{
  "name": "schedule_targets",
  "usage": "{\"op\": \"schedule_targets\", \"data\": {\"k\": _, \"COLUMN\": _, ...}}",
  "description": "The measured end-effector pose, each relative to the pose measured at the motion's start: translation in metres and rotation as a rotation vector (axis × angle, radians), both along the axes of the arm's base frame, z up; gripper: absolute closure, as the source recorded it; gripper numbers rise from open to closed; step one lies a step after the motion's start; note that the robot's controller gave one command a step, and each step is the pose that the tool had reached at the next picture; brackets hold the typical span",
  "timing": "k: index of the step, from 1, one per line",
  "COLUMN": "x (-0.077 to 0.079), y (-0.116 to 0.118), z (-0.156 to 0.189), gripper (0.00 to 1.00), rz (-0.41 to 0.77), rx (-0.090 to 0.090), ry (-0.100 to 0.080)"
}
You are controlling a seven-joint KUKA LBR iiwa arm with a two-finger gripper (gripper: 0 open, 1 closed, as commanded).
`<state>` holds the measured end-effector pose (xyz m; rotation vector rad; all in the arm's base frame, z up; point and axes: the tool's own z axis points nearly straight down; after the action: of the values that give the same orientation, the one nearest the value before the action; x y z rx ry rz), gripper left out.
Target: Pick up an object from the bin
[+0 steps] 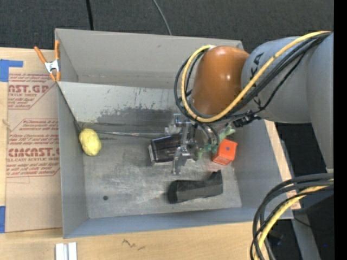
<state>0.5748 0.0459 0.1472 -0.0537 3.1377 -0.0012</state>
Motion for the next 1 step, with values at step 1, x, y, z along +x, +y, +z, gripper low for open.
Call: {"op": "schedule_targets", "data": {"k": 1, "x": -0.0304, "y": 0.0088, "z": -0.0376, "gripper": 1.0, "rz": 0.345, "rx": 0.007, "ry": -0.061}}
